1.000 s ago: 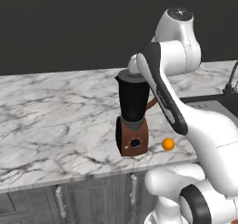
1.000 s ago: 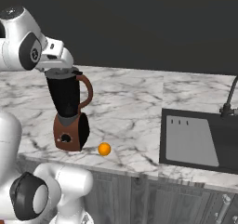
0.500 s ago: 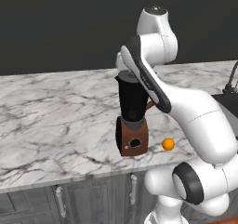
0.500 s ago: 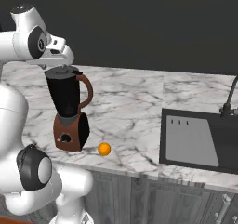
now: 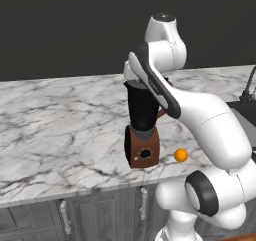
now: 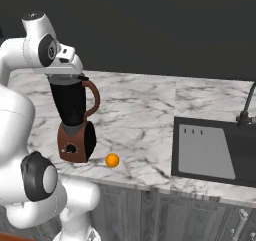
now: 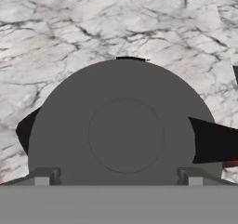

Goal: Open the blender lid, put the orange in the blender, close the lid, and start the blender.

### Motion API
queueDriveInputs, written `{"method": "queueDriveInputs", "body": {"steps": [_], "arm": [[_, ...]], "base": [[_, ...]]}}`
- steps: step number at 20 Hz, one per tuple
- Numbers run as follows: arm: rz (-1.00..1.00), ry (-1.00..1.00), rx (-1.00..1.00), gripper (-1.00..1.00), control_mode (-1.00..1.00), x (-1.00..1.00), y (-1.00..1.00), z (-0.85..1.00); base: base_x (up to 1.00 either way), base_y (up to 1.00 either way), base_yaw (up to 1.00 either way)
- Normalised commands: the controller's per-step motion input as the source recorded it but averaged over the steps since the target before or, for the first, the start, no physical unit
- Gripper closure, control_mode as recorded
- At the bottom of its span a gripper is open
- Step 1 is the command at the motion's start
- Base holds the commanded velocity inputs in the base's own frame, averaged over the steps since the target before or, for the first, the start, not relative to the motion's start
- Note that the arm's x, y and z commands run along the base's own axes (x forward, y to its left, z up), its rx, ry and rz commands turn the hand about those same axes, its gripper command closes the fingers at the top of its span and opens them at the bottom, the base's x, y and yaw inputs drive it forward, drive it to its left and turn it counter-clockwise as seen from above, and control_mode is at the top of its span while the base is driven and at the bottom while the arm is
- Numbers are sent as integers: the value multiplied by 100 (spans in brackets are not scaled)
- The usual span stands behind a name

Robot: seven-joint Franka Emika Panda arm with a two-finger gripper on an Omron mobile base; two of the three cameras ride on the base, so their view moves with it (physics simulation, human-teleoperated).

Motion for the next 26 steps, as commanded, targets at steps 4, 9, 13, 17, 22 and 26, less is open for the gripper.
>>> {"method": "queueDriveInputs", "body": {"steps": [4,9,13,17,22,26], "arm": [[0,1,4,-100,-100,19,0,-13],[0,2,2,-100,-100,22,0,-20],[0,4,0,-100,-100,15,0,-37],[0,1,0,-100,-100,0,0,-53],[0,1,1,-100,-100,1,-9,-61],[0,0,3,100,-100,0,-3,-65]], "base": [[0,0,0],[0,0,0],[0,0,0],[0,0,0],[0,0,0],[0,0,0]]}}
